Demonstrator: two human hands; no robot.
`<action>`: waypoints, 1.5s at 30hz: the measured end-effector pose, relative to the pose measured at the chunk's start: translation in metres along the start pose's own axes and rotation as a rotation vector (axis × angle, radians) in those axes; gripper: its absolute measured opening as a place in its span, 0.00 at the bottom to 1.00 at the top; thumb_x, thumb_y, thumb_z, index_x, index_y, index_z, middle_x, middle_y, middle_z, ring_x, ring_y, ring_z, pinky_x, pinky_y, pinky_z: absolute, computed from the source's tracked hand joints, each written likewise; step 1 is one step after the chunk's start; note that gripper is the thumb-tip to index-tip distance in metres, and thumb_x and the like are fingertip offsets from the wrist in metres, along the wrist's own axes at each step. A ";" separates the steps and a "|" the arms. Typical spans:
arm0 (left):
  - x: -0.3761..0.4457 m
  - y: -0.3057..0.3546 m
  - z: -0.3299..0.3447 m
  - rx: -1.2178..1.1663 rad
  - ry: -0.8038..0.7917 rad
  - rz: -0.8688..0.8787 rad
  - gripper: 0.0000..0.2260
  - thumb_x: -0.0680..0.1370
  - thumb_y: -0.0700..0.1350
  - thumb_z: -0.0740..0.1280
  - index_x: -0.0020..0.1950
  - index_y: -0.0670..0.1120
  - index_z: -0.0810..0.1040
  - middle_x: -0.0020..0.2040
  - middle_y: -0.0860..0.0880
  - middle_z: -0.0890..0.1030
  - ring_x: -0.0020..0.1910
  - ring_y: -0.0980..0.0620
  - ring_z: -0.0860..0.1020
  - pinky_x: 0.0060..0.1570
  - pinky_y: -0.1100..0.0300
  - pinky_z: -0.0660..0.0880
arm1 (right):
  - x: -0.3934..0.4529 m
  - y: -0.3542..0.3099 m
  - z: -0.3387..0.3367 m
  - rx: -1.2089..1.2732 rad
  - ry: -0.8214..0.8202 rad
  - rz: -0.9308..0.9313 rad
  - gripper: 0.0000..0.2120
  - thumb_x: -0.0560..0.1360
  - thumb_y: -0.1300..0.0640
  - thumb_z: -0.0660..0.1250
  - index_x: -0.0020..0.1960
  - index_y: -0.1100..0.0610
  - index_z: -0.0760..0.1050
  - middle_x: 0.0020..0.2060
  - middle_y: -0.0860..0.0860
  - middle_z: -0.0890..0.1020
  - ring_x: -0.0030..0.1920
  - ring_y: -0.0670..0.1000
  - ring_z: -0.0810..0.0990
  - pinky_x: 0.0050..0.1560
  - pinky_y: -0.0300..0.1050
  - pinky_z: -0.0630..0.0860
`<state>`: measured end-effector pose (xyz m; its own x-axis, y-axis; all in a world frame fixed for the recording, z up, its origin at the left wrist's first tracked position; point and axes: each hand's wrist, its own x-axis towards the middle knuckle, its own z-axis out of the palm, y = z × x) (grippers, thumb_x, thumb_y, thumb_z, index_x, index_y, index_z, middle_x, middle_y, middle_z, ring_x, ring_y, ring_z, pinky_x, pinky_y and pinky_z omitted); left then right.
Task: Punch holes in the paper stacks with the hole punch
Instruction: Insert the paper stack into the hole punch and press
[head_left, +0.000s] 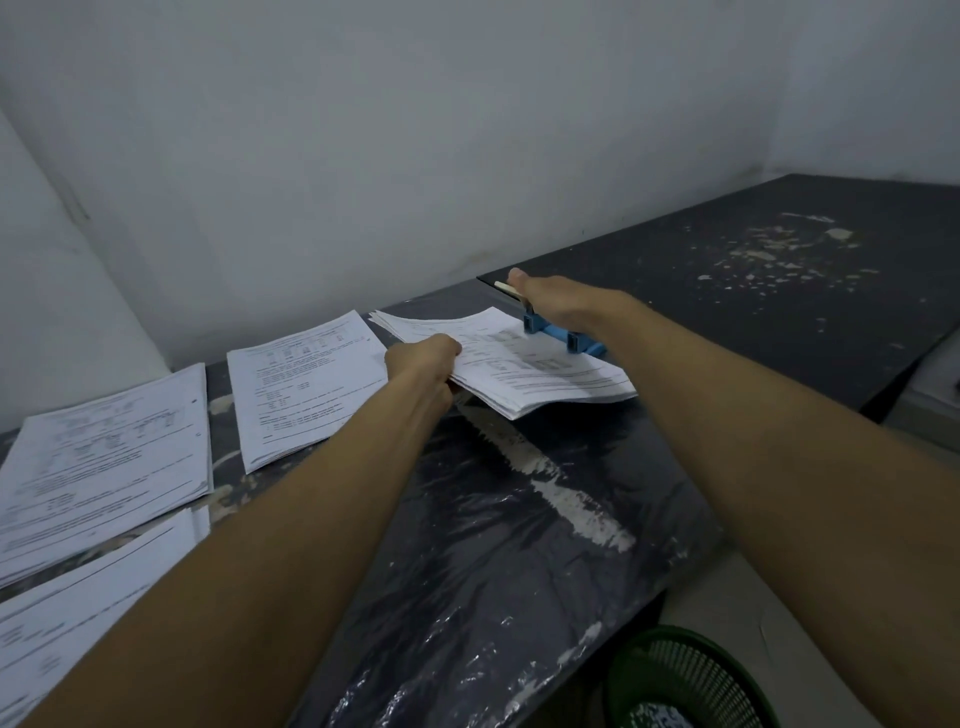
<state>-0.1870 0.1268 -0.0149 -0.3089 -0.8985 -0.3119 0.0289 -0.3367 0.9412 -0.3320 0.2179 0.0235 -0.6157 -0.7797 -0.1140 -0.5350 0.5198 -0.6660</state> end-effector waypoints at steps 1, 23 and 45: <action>0.000 -0.004 0.001 0.010 0.003 -0.001 0.19 0.73 0.33 0.72 0.56 0.43 0.66 0.44 0.43 0.77 0.38 0.46 0.82 0.23 0.58 0.78 | 0.000 0.000 0.000 -0.005 -0.007 0.001 0.33 0.83 0.37 0.44 0.69 0.61 0.69 0.69 0.62 0.71 0.68 0.61 0.69 0.60 0.54 0.66; 0.011 -0.053 -0.001 -0.039 0.076 0.096 0.12 0.74 0.33 0.69 0.39 0.47 0.70 0.42 0.50 0.78 0.42 0.47 0.80 0.44 0.53 0.82 | 0.011 0.004 0.008 -0.019 0.033 0.007 0.26 0.83 0.41 0.46 0.74 0.53 0.66 0.56 0.55 0.73 0.44 0.47 0.70 0.50 0.50 0.63; 0.012 -0.049 -0.001 0.110 0.054 0.106 0.13 0.75 0.36 0.66 0.59 0.40 0.77 0.55 0.44 0.81 0.50 0.44 0.81 0.50 0.51 0.82 | 0.017 0.009 0.012 0.012 0.080 0.054 0.31 0.80 0.35 0.50 0.73 0.53 0.68 0.57 0.56 0.71 0.42 0.46 0.67 0.54 0.53 0.63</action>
<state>-0.1907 0.1320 -0.0645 -0.2583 -0.9421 -0.2140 -0.0465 -0.2091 0.9768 -0.3405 0.2050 0.0061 -0.6880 -0.7199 -0.0915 -0.4928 0.5560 -0.6694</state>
